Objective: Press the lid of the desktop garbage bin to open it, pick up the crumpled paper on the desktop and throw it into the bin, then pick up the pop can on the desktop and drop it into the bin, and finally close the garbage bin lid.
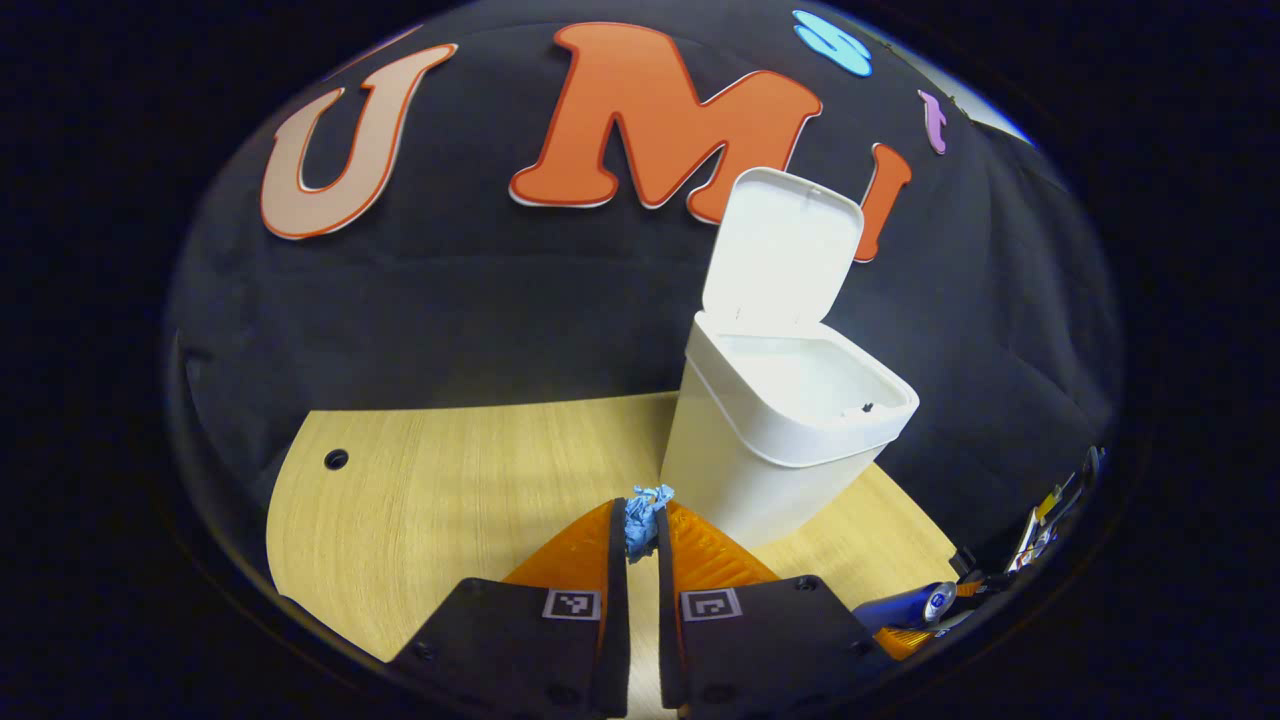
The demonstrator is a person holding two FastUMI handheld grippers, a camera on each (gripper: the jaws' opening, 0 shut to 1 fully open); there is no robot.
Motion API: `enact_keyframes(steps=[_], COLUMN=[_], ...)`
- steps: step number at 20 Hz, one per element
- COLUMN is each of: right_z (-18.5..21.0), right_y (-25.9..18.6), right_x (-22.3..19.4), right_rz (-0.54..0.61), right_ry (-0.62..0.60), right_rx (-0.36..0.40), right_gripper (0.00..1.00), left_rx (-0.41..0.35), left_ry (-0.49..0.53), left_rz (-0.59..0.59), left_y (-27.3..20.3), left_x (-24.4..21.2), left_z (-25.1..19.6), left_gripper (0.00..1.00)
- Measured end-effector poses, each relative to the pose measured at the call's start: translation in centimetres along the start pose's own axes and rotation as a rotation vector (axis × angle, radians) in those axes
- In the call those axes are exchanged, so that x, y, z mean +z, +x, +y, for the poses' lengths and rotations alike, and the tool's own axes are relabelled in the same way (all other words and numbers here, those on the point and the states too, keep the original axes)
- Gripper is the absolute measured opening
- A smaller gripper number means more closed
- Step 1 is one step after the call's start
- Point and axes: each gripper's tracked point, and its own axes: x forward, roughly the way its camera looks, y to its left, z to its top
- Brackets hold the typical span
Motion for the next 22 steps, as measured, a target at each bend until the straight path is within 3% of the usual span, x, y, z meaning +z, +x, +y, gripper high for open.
enact_keyframes(steps=[7,8,9,11,14,16,17,20,21,22], right_z=[-3.3,-3.7,-4.0,-4.3,-5.3,-6.1,-6.4,-7.2,-7.4,-7.7], right_y=[-1.3,-1.5,-1.7,-1.9,-2.4,-2.9,-3.2,-3.8,-4.1,-4.3], right_x=[-0.8,-0.8,-0.7,-0.5,-0.3,-0.2,-0.1,0.2,0.5,1.1], right_rz=[-0.015,-0.020,-0.025,-0.031,-0.044,-0.049,-0.052,-0.065,-0.071,-0.082], right_ry=[0.084,0.087,0.091,0.105,0.131,0.141,0.148,0.163,0.166,0.165], right_rx=[-0.098,-0.105,-0.119,-0.137,-0.160,-0.184,-0.192,-0.210,-0.212,-0.220], right_gripper=[0.81,0.76,0.81,0.81,0.81,0.75,0.81,0.80,0.75,0.80], left_rx=[-0.094,-0.108,-0.124,-0.152,-0.210,-0.218,-0.216,-0.232,-0.238,-0.240], left_ry=[0.070,0.076,0.082,0.090,0.088,0.096,0.104,0.116,0.119,0.122], left_rz=[-0.195,-0.214,-0.235,-0.264,-0.288,-0.287,-0.288,-0.279,-0.273,-0.266], left_y=[2.3,2.7,3.1,3.8,4.9,5.6,5.9,6.6,6.9,7.0], left_x=[6.7,7.5,8.3,9.1,9.4,9.1,9.1,8.5,8.2,7.8], left_z=[-5.8,-6.5,-7.5,-9.1,-11.1,-11.6,-11.7,-12.5,-12.8,-12.9], left_gripper=[0.15,0.15,0.15,0.15,0.15,0.15,0.15,0.15,0.16,0.17])
